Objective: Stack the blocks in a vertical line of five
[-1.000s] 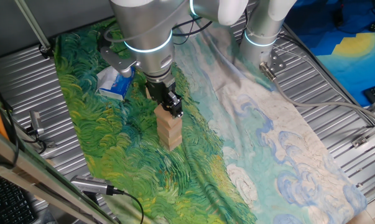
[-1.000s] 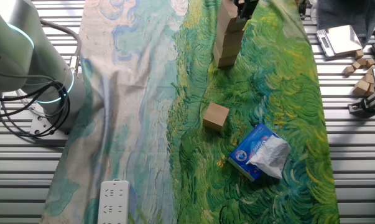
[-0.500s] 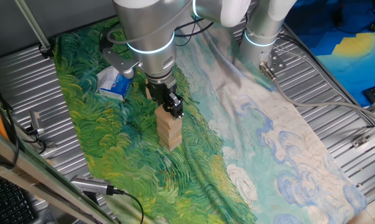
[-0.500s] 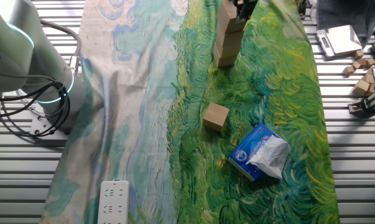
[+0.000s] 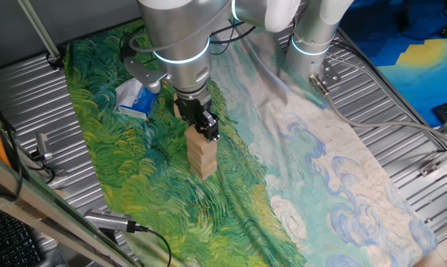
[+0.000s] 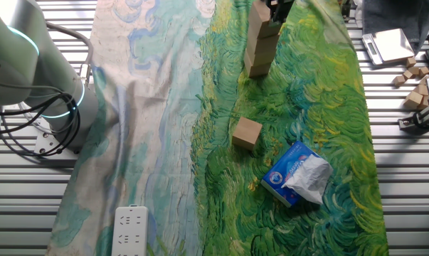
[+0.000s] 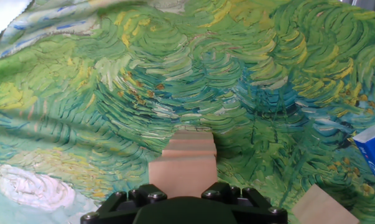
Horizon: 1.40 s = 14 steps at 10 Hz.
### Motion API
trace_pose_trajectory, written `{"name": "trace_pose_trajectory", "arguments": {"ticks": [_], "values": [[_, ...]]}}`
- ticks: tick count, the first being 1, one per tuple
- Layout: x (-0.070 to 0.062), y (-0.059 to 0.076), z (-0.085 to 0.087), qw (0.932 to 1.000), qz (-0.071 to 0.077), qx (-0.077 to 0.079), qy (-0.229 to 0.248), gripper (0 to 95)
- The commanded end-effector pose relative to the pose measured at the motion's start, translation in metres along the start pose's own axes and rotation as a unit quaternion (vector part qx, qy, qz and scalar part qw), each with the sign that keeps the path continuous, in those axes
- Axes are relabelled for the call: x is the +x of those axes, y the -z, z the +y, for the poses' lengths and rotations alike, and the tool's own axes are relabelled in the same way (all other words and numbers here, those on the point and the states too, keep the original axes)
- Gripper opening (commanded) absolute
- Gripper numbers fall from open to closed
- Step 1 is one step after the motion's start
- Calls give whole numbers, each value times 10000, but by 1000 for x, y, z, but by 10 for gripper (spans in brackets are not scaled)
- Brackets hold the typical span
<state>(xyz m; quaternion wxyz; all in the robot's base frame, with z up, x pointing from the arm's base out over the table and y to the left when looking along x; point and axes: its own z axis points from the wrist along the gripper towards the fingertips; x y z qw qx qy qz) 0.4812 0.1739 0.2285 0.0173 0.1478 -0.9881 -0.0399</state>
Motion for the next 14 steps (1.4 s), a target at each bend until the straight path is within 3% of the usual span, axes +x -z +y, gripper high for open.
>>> {"name": "trace_pose_trajectory", "arguments": {"ticks": [1, 3, 5, 14], "values": [[0, 0, 0, 9999, -135, 33, 5, 0], [0, 0, 0, 9996, -293, 50, 4, 0], [0, 0, 0, 9993, -359, 64, 2, 0], [3, -4, -1, 9991, -422, 43, -27, 0]]}}
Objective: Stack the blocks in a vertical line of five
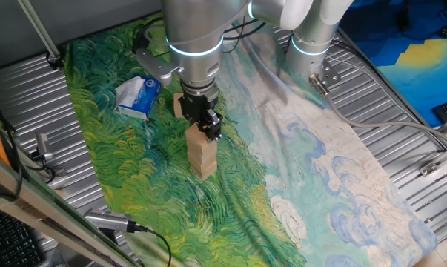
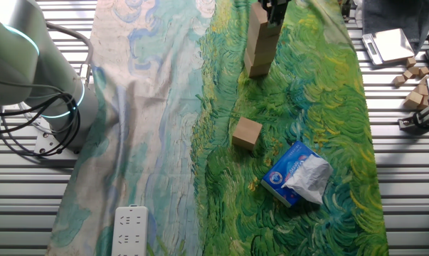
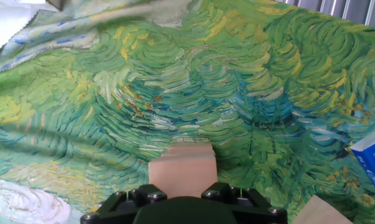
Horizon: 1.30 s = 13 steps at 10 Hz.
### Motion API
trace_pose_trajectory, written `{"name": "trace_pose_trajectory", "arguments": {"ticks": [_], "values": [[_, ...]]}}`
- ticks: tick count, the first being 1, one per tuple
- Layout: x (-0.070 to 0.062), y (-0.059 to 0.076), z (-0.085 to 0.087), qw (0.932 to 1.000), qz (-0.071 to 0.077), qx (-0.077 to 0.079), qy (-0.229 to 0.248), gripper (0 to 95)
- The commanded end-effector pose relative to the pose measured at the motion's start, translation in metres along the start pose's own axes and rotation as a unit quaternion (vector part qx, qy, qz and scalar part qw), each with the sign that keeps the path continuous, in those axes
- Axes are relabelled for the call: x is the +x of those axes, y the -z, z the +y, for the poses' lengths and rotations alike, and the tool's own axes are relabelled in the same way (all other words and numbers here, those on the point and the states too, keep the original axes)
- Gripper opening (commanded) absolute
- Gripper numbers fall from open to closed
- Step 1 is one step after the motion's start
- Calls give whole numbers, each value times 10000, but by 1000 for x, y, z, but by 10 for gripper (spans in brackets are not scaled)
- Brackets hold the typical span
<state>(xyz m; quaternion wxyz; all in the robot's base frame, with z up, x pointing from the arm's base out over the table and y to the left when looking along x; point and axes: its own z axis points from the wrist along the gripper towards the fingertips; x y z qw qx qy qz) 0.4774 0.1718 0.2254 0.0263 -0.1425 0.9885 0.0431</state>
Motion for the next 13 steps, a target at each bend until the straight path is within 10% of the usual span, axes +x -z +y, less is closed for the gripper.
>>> {"name": "trace_pose_trajectory", "arguments": {"ticks": [1, 5, 8, 13], "values": [[-1, -1, 1, 10000, 15, 6, 11, 0], [-1, -1, 1, 10000, 48, 12, 54, 0], [-1, -1, 1, 9999, 89, 8, 91, 380], [-1, -1, 1, 9998, 134, -16, 156, 570]]}}
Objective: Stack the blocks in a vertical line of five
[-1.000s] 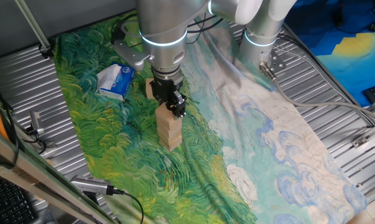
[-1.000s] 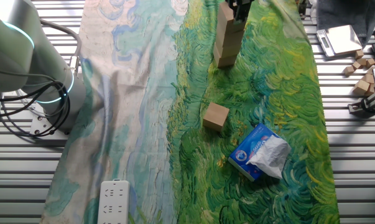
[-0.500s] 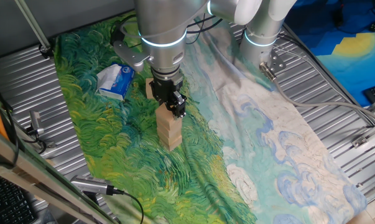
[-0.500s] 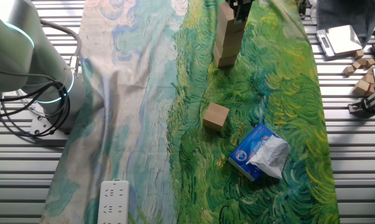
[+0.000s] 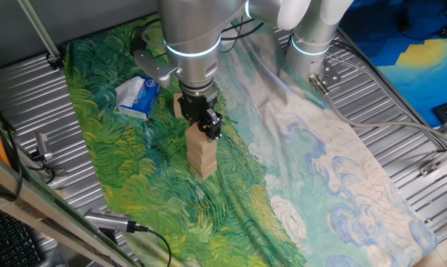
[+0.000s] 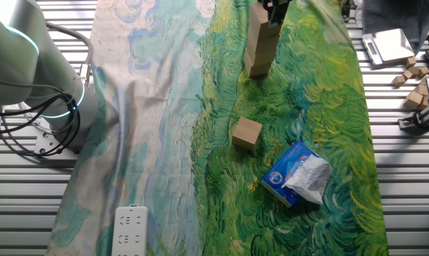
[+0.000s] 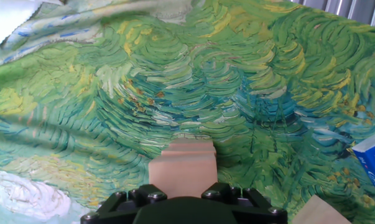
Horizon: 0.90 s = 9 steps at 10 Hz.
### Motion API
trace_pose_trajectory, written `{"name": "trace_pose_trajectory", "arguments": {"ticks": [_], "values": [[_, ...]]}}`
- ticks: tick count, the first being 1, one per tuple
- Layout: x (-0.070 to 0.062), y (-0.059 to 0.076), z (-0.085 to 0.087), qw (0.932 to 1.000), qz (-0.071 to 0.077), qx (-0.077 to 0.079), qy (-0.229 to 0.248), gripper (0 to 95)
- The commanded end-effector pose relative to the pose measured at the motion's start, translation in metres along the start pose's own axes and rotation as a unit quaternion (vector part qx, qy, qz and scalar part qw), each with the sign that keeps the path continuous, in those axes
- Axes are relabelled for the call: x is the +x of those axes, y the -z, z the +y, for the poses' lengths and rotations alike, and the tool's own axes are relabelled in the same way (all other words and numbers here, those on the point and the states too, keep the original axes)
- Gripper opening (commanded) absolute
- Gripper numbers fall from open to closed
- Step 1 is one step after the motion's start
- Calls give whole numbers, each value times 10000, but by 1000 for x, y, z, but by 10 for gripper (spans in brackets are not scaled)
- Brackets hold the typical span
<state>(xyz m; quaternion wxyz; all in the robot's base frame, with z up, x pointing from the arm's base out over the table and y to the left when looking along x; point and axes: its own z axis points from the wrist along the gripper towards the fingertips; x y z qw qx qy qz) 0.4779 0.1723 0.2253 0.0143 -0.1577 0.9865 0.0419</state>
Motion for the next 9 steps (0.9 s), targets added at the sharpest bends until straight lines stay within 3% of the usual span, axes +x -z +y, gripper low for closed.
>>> {"name": "trace_pose_trajectory", "arguments": {"ticks": [1, 6, 9], "values": [[0, 0, 0, 10000, 10, -7, 20, 760], [0, 1, 1, 10000, 38, -28, 86, 760], [1, 15, 8, 9999, 143, -56, 69, 760]]}}
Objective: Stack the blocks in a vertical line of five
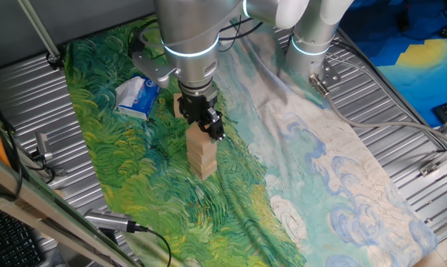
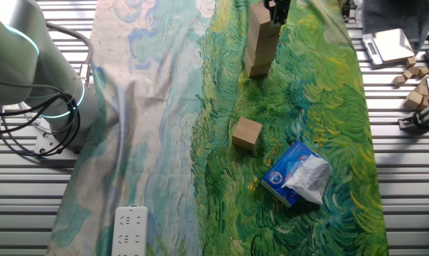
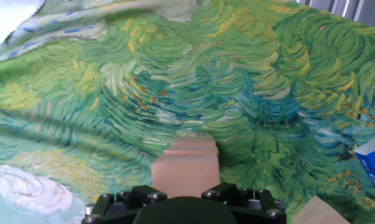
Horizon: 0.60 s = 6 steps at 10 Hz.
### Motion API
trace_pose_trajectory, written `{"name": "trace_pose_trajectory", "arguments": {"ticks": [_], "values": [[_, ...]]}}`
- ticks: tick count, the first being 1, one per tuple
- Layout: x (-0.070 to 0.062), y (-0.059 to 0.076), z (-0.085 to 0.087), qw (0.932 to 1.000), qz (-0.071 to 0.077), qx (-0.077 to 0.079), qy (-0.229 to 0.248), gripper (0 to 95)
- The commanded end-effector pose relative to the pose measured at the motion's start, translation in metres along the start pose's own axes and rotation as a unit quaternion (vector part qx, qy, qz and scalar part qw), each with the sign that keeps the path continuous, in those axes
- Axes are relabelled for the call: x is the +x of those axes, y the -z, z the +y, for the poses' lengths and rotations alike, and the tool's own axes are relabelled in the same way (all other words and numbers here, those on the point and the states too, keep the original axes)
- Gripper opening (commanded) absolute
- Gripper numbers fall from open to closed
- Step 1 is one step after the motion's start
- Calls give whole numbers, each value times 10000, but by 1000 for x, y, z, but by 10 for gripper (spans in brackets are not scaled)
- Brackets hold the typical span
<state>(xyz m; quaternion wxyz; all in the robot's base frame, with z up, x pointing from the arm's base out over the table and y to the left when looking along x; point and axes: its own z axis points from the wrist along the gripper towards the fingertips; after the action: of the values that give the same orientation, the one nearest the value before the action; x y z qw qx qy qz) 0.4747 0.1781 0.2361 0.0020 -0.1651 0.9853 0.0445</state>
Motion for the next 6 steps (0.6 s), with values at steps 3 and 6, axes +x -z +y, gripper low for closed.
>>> {"name": "trace_pose_trajectory", "arguments": {"ticks": [3, 6], "values": [[-3, 34, -9, 9995, 263, 34, 170, 760], [-2, 46, -45, 9986, 253, 18, 472, 760]]}}
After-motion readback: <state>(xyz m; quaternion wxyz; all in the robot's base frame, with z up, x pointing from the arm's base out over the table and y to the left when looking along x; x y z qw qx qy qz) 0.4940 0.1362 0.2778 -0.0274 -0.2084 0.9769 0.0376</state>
